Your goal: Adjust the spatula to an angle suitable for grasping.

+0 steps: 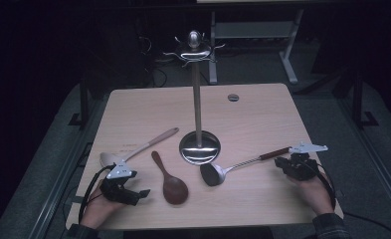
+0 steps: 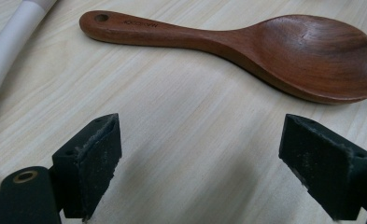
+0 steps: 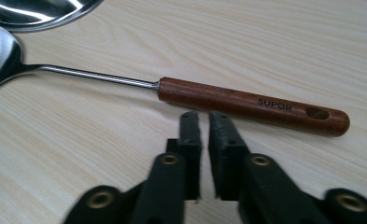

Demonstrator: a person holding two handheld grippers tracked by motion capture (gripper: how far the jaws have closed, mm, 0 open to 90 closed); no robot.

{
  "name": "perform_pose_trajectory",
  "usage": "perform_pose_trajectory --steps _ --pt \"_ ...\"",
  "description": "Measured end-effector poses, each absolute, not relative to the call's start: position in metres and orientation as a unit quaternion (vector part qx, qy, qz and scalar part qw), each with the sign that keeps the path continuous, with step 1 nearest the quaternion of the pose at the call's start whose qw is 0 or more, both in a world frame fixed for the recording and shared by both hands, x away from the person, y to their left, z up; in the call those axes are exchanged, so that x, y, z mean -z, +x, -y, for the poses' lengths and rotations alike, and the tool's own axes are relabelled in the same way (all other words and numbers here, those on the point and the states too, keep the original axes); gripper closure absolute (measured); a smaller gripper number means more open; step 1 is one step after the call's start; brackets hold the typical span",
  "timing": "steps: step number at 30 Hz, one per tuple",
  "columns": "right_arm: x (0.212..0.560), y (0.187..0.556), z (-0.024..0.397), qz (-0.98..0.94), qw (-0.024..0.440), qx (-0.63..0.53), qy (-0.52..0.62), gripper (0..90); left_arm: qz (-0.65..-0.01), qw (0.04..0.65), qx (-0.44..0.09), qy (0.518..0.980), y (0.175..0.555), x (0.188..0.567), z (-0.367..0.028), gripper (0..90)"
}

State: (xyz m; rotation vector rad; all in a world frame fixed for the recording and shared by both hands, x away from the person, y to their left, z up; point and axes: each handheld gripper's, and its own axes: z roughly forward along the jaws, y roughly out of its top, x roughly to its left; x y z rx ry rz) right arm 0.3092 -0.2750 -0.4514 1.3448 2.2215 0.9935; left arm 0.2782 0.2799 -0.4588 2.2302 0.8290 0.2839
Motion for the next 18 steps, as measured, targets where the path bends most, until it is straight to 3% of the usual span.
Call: perform_pose_trajectory --steps 2,18 --pt "0.452 0.312 0.275 -0.787 0.176 -0.348 0.478 89.7 -0.323 0.365 -0.11 0.866 0.278 0.459 -0.28 12.7" --pt "0.459 0.343 0.284 -0.773 0.173 -0.341 0.505 89.9 -0.318 0.366 -0.114 0.867 0.279 0.458 -0.28 12.7"
